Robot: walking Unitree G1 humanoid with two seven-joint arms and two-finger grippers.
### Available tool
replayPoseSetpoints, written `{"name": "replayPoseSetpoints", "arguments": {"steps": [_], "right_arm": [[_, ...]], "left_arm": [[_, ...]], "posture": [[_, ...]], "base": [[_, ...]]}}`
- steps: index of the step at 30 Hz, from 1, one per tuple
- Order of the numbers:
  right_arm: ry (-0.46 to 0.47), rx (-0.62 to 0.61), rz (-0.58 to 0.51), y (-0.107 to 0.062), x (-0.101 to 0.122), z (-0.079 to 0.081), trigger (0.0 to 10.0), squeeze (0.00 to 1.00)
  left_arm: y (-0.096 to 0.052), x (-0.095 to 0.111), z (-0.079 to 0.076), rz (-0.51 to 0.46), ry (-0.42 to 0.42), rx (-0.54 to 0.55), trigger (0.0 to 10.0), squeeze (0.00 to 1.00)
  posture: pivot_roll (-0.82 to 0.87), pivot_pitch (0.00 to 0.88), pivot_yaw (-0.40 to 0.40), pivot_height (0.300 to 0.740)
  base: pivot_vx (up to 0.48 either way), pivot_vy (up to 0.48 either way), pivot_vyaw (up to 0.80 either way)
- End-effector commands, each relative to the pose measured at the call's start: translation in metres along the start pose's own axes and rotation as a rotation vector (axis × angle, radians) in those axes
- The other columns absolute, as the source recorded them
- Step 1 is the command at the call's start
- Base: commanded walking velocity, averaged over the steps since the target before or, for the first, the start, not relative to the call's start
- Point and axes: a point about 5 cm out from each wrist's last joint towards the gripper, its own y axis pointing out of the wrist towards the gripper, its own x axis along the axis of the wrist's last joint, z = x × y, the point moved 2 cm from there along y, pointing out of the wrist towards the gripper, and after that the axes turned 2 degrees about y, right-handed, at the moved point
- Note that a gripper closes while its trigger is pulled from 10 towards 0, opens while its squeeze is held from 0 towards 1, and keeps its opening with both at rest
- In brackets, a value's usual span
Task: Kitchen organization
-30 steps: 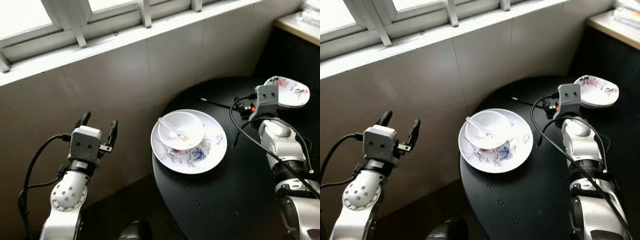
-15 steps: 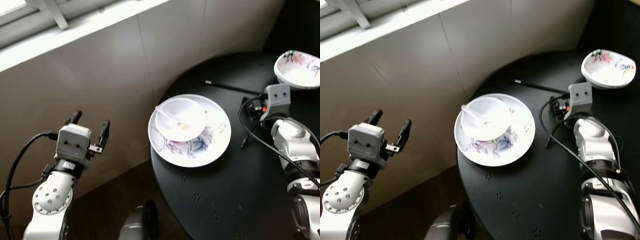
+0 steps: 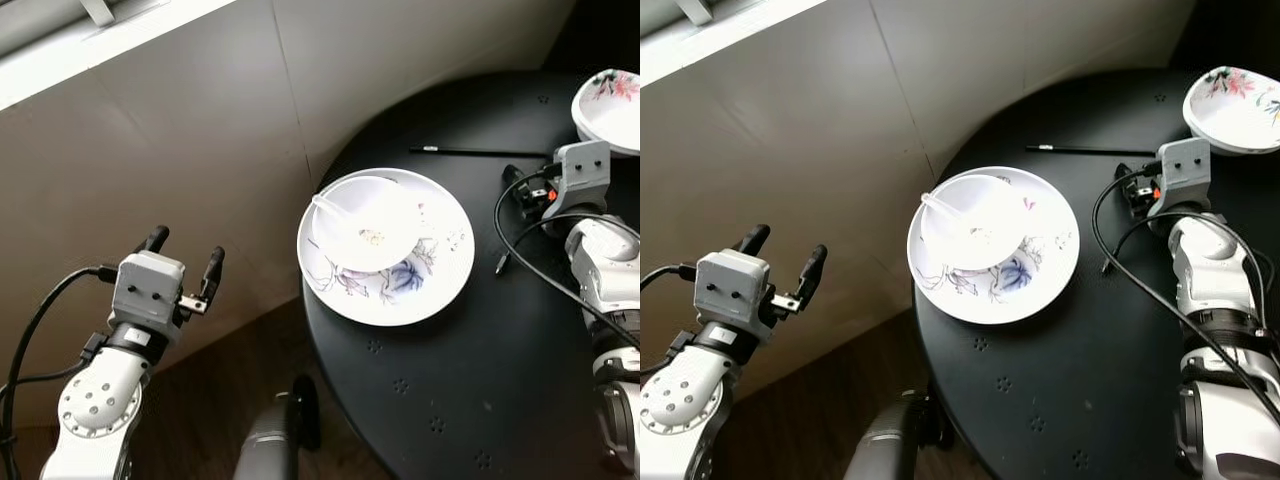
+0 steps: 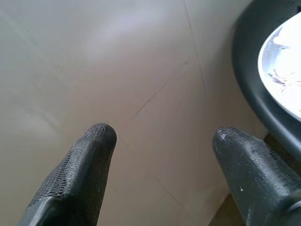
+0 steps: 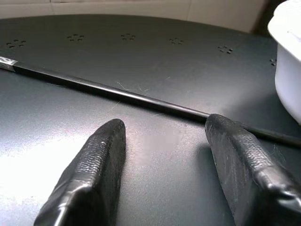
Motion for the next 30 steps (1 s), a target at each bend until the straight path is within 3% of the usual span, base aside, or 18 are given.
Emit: {"name": "replayPoseSetpoints", "arguments": {"steps": [1, 12, 14, 24, 30], "right_arm": [[-0.009, 0.009, 0.020, -0.001, -0.006, 0.002, 10.0, 0.00], [-0.017, -0.051, -0.022, 0.012, 0.018, -0.020, 10.0, 0.00], [0.001, -0.007, -0.092, 0.018, 0.033, -0.013, 10.0, 0.00], [0.022, 0.111, -0.189, 0.027, 0.051, 0.016, 10.0, 0.00], [0.076, 0.073, -0.166, 0.030, 0.049, 0.004, 10.0, 0.00]], "left_arm": [[-0.003, 0.000, 0.002, 0.014, 0.010, -0.007, 10.0, 0.00], [-0.008, 0.003, 0.005, 0.020, 0.016, 0.000, 10.0, 0.00], [-0.008, 0.003, 0.004, 0.024, 0.016, -0.001, 10.0, 0.00], [-0.011, 0.002, 0.004, 0.035, 0.017, -0.006, 10.0, 0.00], [-0.011, 0.003, 0.005, 0.038, 0.021, -0.008, 10.0, 0.00]], "posture": [[0.09, 0.377, 0.141, 0.740], [0.11, 0.386, 0.140, 0.740], [0.12, 0.392, 0.140, 0.740], [0.13, 0.400, 0.145, 0.740], [0.14, 0.394, 0.149, 0.740]], "base": [[0.000, 0.000, 0.00], [0.000, 0.000, 0.00], [0.000, 0.000, 0.00], [0.000, 0.000, 0.00], [0.000, 0.000, 0.00]]}}
